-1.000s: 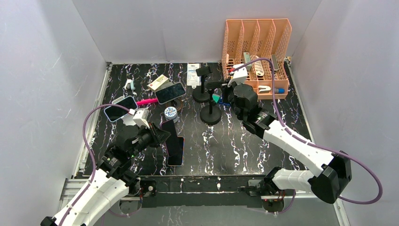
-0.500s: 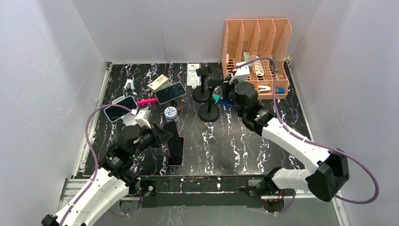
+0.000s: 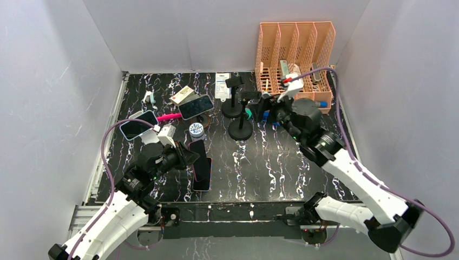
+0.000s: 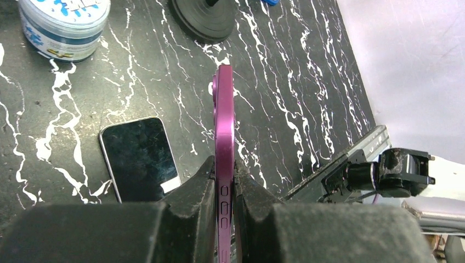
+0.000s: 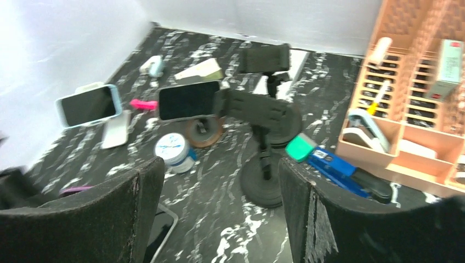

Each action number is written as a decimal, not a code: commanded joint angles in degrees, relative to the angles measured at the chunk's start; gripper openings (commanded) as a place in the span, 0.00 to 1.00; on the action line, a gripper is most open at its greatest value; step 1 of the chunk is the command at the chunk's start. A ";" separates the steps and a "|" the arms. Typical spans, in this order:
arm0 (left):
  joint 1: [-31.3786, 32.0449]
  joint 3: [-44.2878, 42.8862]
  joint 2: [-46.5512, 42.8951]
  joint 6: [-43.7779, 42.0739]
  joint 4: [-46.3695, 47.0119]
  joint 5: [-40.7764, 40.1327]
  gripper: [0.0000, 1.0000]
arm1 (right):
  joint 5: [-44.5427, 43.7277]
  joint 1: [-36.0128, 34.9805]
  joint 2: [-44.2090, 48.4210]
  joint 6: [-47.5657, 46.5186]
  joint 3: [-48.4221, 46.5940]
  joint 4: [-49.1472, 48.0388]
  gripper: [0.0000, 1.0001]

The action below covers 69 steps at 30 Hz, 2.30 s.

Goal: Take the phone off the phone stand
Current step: Place the phone at the center of the board.

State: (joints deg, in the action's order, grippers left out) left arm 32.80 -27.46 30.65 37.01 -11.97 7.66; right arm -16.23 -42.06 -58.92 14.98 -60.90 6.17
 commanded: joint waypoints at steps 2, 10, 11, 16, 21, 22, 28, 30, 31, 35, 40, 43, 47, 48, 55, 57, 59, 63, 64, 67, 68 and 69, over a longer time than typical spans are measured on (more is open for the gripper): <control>-0.01 -2.85 -0.26 -2.67 6.20 8.16 0.00 | 18.25 0.12 7.85 4.81 -1.85 8.74 0.80; -0.01 0.69 0.58 4.11 27.89 25.55 0.00 | 44.48 0.12 13.34 14.95 13.76 -2.69 0.77; -0.06 0.80 0.67 4.82 29.78 26.54 0.00 | 46.90 0.13 13.16 17.02 16.25 -6.53 0.77; -0.01 -0.09 1.02 5.76 32.59 27.72 0.00 | 52.40 0.06 13.05 27.16 24.45 -23.51 0.76; -0.01 0.85 2.46 9.25 39.72 29.54 0.00 | 54.95 -0.34 10.57 33.98 28.08 -34.23 0.74; -0.01 0.93 3.03 9.90 41.08 29.84 0.00 | 54.91 -0.58 10.06 34.93 28.64 -36.07 0.74; -0.01 0.40 5.67 11.59 44.20 30.57 0.00 | 50.62 -3.85 7.23 36.63 28.89 -40.80 0.72; -0.01 0.42 5.98 12.02 44.37 30.39 0.00 | 48.67 -5.17 6.26 36.52 28.84 -41.78 0.69; -0.01 0.44 6.17 12.15 44.40 30.37 0.00 | 48.03 -5.73 5.77 36.46 28.74 -42.30 0.68; -0.01 0.97 5.87 13.52 45.82 30.02 0.00 | 46.83 -7.86 3.45 35.82 27.89 -43.13 0.65; -0.01 1.71 5.19 14.04 46.33 29.37 0.00 | 45.08 -10.66 0.75 34.56 26.56 -43.22 0.60; -0.02 2.35 4.92 14.34 46.56 29.02 0.00 | 44.35 -12.23 -0.66 34.57 26.40 -45.03 0.54; -0.01 2.83 4.87 14.49 46.64 29.14 0.00 | 42.74 -13.44 -1.07 34.99 26.83 -47.70 0.48; -0.01 2.92 4.73 14.43 46.60 29.16 0.00 | 42.45 -13.55 -0.95 35.02 26.89 -48.18 0.46; -0.01 3.94 4.48 14.32 46.60 28.99 0.00 | 42.16 -14.16 -0.57 33.54 26.01 -47.40 0.13; -0.01 3.96 4.47 14.21 46.27 28.99 0.00 | 42.06 -14.31 -0.09 33.00 26.11 -46.59 0.01; -0.01 3.71 4.25 13.44 44.55 28.33 0.17 | 41.16 -14.41 0.76 32.60 26.55 -45.44 0.01; -0.01 2.45 4.11 8.74 35.79 25.08 0.56 | 40.41 -14.59 2.26 31.46 26.69 -43.40 0.01; -0.01 2.08 4.10 7.41 33.18 23.35 0.61 | 40.09 -14.71 2.69 30.67 26.49 -42.06 0.01; -0.06 3.32 1.92 6.17 30.06 18.60 0.78 | 38.08 -15.32 5.34 25.92 25.71 -34.56 0.01; -0.02 3.64 0.53 5.62 28.41 15.96 0.79 | 37.09 -15.52 6.49 24.32 25.90 -31.75 0.01; -0.01 3.68 -1.19 4.94 26.10 13.05 0.79 | 36.04 -15.58 7.93 23.00 26.17 -28.66 0.01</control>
State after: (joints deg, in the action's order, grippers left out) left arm 32.80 -23.75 34.28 46.26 21.78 30.50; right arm 23.86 -56.84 -56.23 44.40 -32.18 -29.28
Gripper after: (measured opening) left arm 0.773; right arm 0.146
